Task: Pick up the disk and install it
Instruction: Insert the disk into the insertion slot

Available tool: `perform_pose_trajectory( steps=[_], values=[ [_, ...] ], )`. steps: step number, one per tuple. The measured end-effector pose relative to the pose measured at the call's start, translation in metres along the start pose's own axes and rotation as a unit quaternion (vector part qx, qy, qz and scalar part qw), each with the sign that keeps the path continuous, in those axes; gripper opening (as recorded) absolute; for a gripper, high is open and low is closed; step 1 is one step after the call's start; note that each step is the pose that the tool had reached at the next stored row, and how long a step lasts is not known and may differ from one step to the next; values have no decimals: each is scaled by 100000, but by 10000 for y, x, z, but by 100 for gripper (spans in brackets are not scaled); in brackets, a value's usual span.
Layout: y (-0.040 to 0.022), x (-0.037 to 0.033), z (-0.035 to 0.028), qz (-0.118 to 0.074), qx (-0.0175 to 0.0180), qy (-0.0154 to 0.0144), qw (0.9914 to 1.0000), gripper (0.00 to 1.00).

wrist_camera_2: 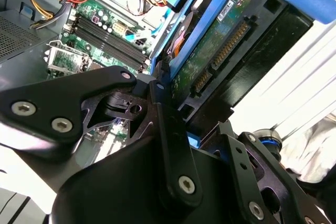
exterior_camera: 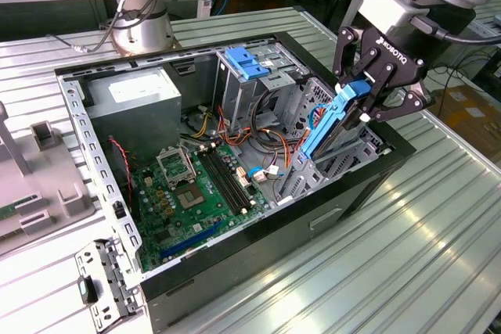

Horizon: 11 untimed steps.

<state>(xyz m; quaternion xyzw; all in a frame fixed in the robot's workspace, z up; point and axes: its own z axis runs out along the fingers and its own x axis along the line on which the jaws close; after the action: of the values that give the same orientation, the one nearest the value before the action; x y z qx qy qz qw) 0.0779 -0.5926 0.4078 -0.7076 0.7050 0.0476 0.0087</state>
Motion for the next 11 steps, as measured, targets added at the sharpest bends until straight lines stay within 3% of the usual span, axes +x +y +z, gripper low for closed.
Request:
perform_pose_trajectory(
  steps=[11],
  values=[
    [-6,8,100,-1,0,1,100000,37]
  ],
)
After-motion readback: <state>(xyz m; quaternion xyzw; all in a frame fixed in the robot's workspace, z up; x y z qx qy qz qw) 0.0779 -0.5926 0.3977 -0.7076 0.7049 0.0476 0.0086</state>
